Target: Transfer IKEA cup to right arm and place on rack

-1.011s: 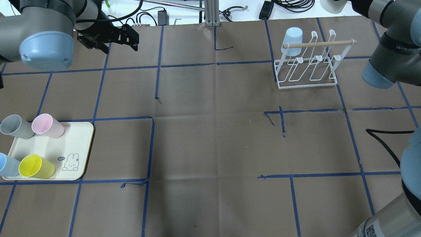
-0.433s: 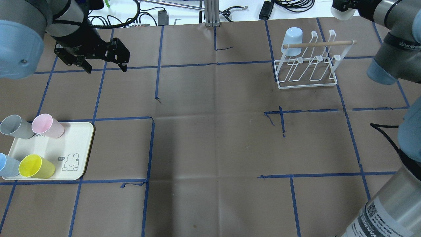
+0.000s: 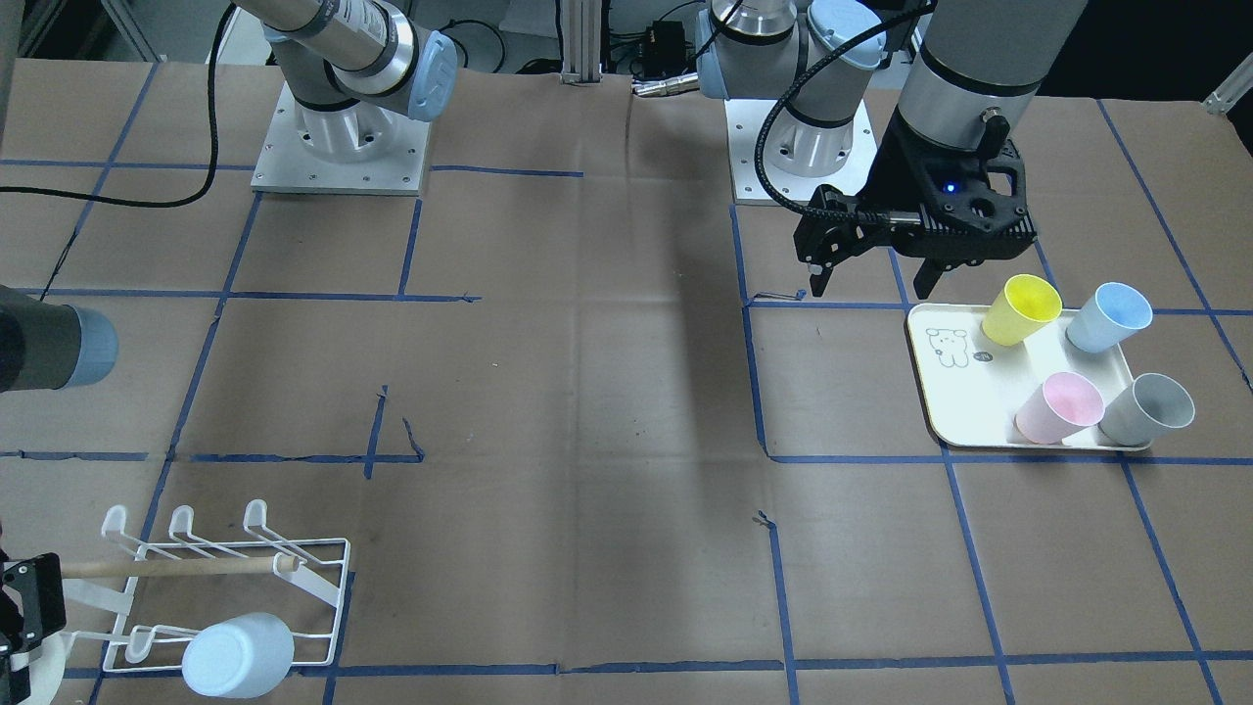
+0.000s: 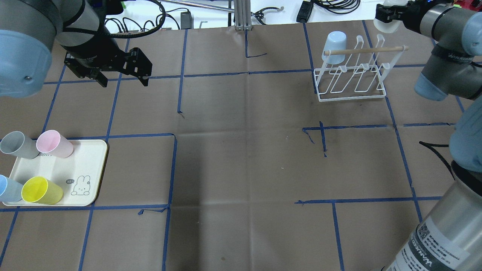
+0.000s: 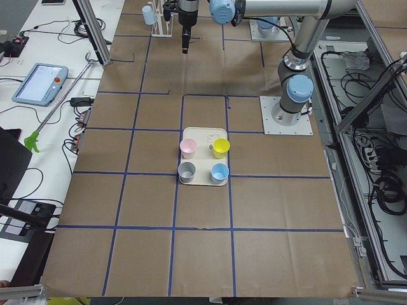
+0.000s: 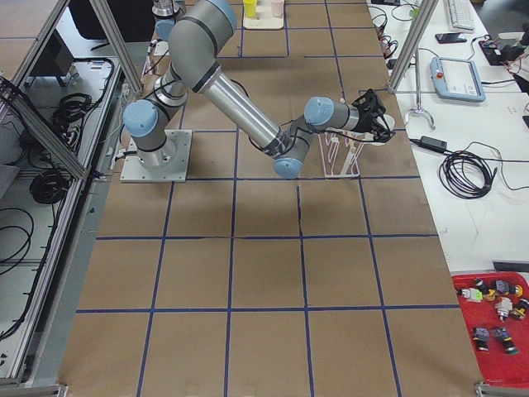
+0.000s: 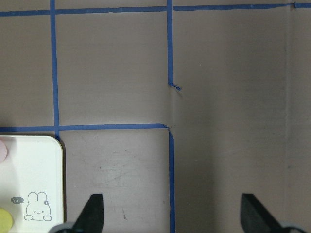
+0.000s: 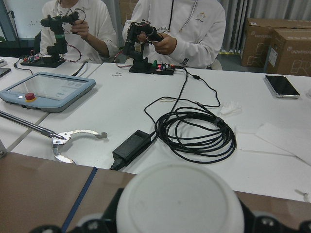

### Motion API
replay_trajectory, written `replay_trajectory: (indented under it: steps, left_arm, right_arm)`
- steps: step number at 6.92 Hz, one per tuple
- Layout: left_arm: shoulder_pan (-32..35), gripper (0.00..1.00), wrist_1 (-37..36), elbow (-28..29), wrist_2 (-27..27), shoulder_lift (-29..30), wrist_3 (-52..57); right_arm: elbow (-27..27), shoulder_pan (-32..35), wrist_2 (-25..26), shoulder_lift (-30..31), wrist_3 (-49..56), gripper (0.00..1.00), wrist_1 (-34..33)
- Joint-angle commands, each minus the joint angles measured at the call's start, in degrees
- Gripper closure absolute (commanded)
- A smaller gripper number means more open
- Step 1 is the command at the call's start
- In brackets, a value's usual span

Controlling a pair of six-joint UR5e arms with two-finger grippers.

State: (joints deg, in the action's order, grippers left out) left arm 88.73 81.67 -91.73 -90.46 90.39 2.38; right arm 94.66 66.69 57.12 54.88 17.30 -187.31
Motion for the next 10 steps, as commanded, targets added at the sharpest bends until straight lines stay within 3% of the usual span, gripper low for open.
replay_trajectory:
  steps: [1,6,7,8,10]
  left_arm:
    - [0.0,0.0,-0.5,0.1,0.3,0.8,-0.4]
    - [0.9,0.0,-0.9,0.2,-0.1,2.6,-3.8]
    - [1.0,0.0,-1.2,0.2,0.0,2.6,-3.8]
    - [1.0,0.0,-1.3,0.2,0.0,2.6,-3.8]
    - [1.0,0.0,-1.3,0.1,0.0,2.6,-3.8]
  right_arm:
    - [2.3,0.2,-0.1,0.1,0.0,0.54,0.0]
    - [4.8,-0.1,0.1,1.0,1.5,0.55,0.2]
    - [4.8,-0.1,0.1,1.0,1.1,0.19,0.2]
    - [4.8,-0.1,0.2,1.1,0.5,0.0,0.4]
    - [4.3,-0.1,0.4,2.4,1.0,0.0,3.3]
